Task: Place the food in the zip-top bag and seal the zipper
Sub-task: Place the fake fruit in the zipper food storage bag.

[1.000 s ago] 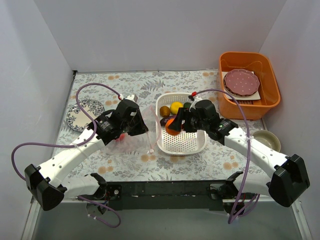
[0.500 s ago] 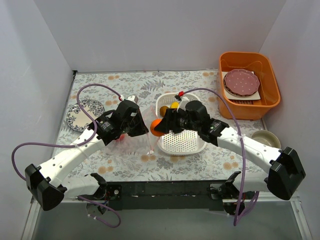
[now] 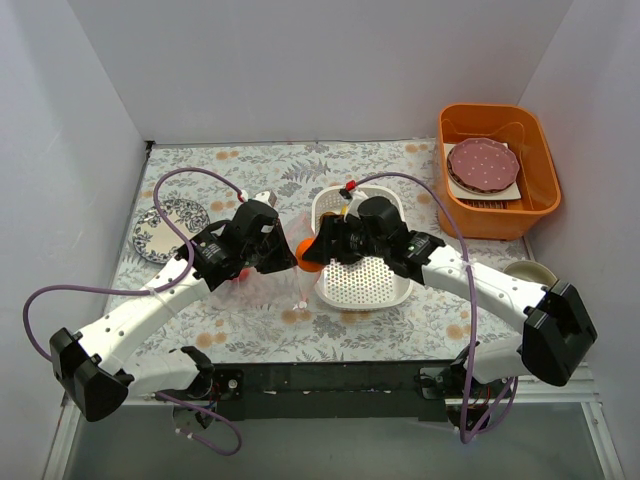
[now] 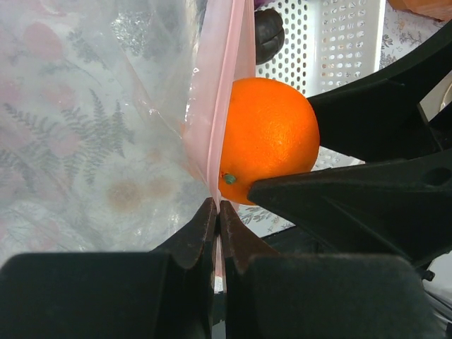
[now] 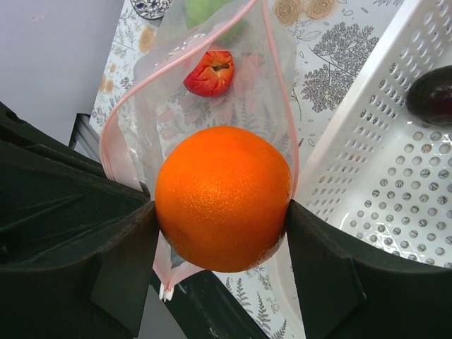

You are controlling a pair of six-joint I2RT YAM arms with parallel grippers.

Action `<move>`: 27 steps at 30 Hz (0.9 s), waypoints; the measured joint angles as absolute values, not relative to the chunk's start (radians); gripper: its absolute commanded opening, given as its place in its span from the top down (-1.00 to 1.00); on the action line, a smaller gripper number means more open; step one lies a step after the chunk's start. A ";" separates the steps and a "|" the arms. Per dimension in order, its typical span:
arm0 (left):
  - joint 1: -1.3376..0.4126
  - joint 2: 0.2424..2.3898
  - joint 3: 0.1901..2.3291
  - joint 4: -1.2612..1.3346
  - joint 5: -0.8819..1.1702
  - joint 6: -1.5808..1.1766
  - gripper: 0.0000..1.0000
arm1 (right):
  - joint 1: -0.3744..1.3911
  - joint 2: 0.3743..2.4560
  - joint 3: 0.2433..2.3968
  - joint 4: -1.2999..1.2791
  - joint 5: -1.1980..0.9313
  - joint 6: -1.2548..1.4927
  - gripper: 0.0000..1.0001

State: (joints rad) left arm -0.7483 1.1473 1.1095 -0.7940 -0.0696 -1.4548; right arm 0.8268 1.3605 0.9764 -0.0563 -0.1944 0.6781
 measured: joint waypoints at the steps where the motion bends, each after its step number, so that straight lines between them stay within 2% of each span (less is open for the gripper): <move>1: -0.748 1.147 1.110 -0.794 -0.070 -1.455 1.00 | 0.827 1.362 0.981 -0.057 -0.193 0.678 -0.46; 12: -0.748 1.143 1.110 -0.789 -0.066 -1.459 1.00 | 0.833 1.411 1.047 -0.118 -0.177 0.667 -0.72; 21: -0.748 1.113 1.110 -0.773 -0.059 -1.467 1.00 | 0.834 1.403 1.051 -0.164 -0.133 0.659 -0.73; 27: -0.748 1.113 1.110 -0.773 -0.059 -1.467 1.00 | 0.834 1.331 1.048 -0.208 -0.029 0.662 -0.74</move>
State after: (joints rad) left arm -0.7483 1.1133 1.1099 -0.7734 -0.0593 -1.4666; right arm 0.8337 1.3312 1.0481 -0.2077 -0.0288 0.6624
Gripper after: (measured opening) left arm 0.019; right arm 0.865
